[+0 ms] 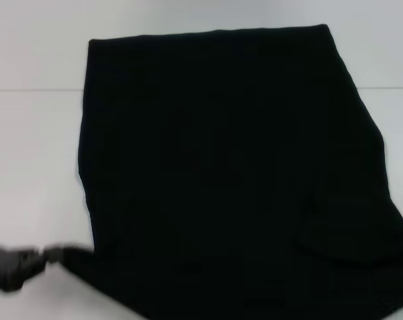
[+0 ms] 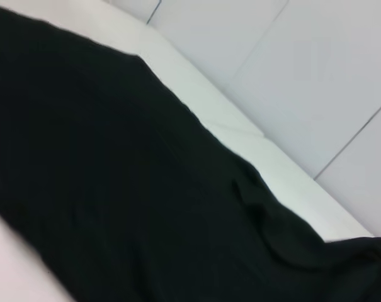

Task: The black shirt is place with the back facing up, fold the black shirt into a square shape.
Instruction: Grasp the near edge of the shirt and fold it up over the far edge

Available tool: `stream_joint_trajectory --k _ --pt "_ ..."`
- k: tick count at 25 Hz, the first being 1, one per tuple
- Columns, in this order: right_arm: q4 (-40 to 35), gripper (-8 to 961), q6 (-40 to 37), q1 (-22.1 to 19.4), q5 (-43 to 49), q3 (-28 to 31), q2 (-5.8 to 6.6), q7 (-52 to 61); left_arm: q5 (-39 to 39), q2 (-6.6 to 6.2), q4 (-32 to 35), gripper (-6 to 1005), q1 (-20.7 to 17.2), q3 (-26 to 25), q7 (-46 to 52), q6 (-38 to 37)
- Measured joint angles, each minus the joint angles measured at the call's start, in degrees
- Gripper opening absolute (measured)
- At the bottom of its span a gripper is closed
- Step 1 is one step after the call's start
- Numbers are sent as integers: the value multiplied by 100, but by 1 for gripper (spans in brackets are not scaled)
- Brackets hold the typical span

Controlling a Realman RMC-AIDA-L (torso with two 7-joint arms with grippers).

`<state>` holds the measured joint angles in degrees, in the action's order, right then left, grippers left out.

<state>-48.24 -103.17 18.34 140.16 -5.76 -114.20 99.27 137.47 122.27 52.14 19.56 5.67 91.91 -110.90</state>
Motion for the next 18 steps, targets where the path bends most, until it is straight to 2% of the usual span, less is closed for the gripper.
stream_joint_trajectory --k 3,5,6,8,10,13,18 --pt "19 -1 121 375 -8 96 18 92 -51 -183 -212 13 501 -16 236 366" --pt "80 -1 413 773 -15 98 44 248 -76 -366 -522 13 938 -14 361 749" --pt "80 -1 413 773 -15 98 44 248 -79 -478 -700 13 1172 -4 402 972" --pt "158 -1 670 1044 -14 68 74 388 -79 -653 -1078 13 1526 4 494 1449" --pt "324 -1 972 1317 -13 25 124 509 -79 -781 -1368 13 1840 27 580 1945" --pt "681 -1 1644 1736 -15 -109 243 642 -74 -912 -1686 13 2306 59 734 2954" --pt "1478 -1 3039 2374 -17 -473 474 806 -93 -948 -1959 15 2765 185 763 4252"
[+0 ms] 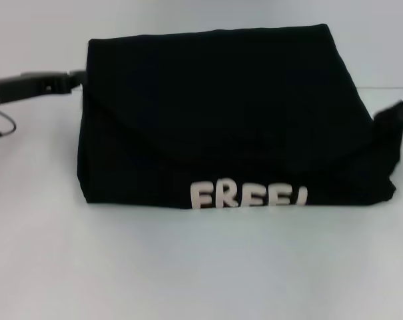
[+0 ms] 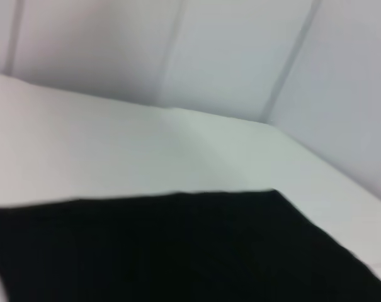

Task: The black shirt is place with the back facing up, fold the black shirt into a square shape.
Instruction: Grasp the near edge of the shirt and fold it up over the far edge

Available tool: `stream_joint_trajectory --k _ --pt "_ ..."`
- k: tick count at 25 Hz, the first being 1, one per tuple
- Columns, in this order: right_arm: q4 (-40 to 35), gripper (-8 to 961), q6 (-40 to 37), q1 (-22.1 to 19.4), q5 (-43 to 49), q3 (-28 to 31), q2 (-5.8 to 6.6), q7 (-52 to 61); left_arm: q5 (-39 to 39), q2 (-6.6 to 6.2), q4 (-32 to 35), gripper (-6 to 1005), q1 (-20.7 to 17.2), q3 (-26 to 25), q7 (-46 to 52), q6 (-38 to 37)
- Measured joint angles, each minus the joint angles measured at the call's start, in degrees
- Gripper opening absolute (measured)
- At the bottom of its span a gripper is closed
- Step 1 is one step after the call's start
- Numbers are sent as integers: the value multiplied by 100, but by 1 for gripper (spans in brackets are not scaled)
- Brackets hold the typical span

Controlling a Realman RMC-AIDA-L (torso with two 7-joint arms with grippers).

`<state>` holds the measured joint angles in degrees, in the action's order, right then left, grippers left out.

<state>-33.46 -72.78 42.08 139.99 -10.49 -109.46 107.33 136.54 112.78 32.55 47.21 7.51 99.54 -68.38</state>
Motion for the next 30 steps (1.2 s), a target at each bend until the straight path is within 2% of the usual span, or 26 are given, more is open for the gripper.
stream_joint_trajectory --k 2,4,9,13,21,30 --pt "262 -1 555 261 -1 -215 60 72 -24 15 -148 16 163 136 -41 638" --pt "430 -1 1036 483 -4 -396 75 115 -42 21 -211 17 221 220 -52 897" --pt "774 -1 2182 1031 -8 -764 70 218 -115 62 -435 19 445 581 -71 1911" --pt "980 -1 2730 1282 -35 -1061 28 261 -196 76 -605 21 568 887 -98 2437" --pt "1447 0 3654 1353 -61 -1255 -76 139 -224 161 -860 25 617 1001 -232 3212" --pt "1443 2 3716 1298 -78 -1295 -231 28 -340 312 -926 30 546 1082 -348 3497"
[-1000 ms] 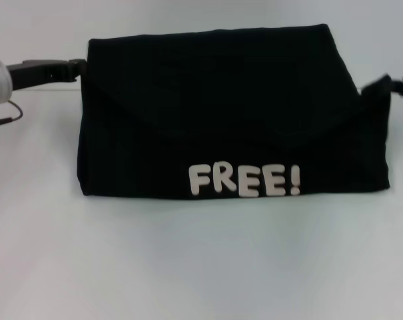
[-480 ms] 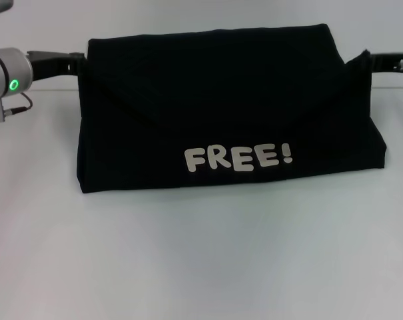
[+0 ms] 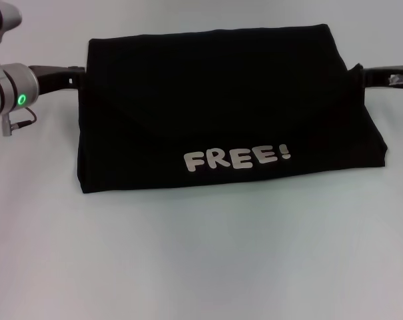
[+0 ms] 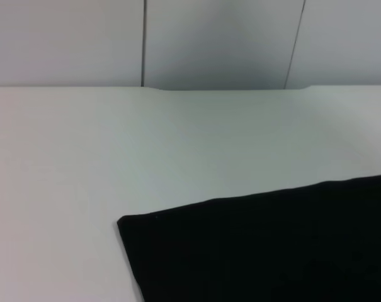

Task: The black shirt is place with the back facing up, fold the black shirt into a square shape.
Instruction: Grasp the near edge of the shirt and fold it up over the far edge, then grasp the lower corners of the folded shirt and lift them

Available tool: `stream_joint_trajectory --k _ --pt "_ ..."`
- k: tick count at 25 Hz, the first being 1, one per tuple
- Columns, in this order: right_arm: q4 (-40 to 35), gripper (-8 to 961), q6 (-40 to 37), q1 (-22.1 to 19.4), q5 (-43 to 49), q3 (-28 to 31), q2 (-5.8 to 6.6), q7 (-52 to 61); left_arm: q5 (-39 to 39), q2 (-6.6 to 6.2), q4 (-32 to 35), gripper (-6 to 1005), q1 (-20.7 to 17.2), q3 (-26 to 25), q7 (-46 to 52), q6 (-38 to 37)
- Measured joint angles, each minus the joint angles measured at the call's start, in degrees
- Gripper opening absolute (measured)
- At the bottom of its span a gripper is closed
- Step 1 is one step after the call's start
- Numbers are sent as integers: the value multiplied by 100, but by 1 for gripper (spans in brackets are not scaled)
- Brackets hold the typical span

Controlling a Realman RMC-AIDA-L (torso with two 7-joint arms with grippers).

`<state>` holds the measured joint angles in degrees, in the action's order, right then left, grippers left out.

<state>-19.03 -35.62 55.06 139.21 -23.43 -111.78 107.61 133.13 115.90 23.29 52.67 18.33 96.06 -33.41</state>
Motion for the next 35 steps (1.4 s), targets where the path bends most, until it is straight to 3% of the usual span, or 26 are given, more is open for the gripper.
stream_joint_trajectory --k 3,4,7,11,14,15,18,21,22,25,28,35 --pt "-12 5 -74 -48 0 -71 -4 -3 -1 63 17 31 -9 114 -86 11" --pt "-32 39 -84 -62 0 -91 -5 1 0 79 24 32 -14 189 -93 14" --pt "-148 143 -107 -109 0 -118 -29 23 0 109 36 201 -17 326 -97 85" --pt "-544 323 -144 -194 0 -118 -158 38 0 136 122 294 -18 352 -88 241" --pt "-987 436 -761 -325 -7 -111 -202 256 15 136 217 364 -42 359 -21 189" --pt "-987 450 -761 -325 -7 -111 -202 256 86 136 497 387 -171 447 255 -198" --pt "-1395 494 -1774 -584 -141 -105 -161 615 86 137 1123 473 -552 728 750 -1350" --pt "-1699 537 -2661 -913 -446 -106 -126 689 -69 212 2005 590 -1160 908 986 -3019" --pt "-1763 552 -2916 -1024 -579 -107 -119 667 -69 212 2005 629 -1160 908 986 -3019" --pt "-1818 549 -3464 -1297 -949 -109 -105 505 -110 358 2607 757 -1623 929 994 -3823" --pt "-1829 547 -3756 -1499 -1153 -109 -123 320 -116 485 2957 891 -1996 943 963 -4077" --pt "-1781 548 -3853 -1578 -1183 -115 -162 132 22 561 2877 905 -2392 1052 687 -4027"
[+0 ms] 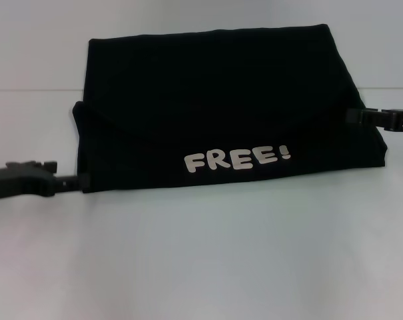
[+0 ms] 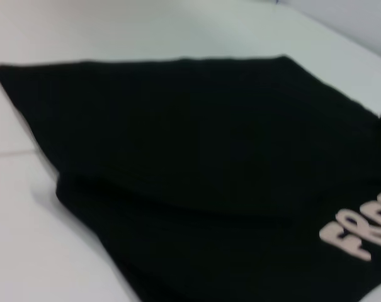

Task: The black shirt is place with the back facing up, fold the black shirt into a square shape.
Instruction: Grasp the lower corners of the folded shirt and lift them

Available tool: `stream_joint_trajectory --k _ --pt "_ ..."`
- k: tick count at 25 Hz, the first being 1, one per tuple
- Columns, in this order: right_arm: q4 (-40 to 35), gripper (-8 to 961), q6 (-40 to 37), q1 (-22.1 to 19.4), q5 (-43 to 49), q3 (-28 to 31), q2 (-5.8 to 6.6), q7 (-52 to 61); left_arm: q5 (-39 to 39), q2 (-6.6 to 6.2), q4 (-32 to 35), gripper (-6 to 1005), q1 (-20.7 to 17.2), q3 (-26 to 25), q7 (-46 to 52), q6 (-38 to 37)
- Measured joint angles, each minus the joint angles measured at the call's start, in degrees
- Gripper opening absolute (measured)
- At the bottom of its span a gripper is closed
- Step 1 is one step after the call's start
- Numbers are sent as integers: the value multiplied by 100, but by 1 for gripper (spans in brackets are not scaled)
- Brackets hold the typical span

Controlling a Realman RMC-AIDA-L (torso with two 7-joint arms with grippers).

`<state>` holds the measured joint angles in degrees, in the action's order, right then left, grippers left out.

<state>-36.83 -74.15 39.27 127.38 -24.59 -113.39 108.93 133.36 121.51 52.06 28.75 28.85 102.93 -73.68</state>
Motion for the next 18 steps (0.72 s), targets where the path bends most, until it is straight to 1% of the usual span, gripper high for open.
stream_joint_trajectory --k 3,7,9,11,14,18 --pt "4 552 28 11 1 -3 -21 -11 14 14 -185 905 -22 303 -110 264" --pt "4 612 18 44 0 -2 -35 -68 19 82 -310 906 5 833 -122 845" --pt "4 643 26 54 0 12 -41 -74 24 92 -363 906 50 1082 -101 1088" --pt "1 673 31 54 -1 37 -42 -75 26 94 -409 906 104 1215 -90 1218" --pt "-21 673 41 51 -2 60 -43 -73 29 75 -581 907 236 1342 -105 1287" --pt "-31 674 93 24 -4 77 -46 -54 36 48 -697 907 297 1442 -114 1315"
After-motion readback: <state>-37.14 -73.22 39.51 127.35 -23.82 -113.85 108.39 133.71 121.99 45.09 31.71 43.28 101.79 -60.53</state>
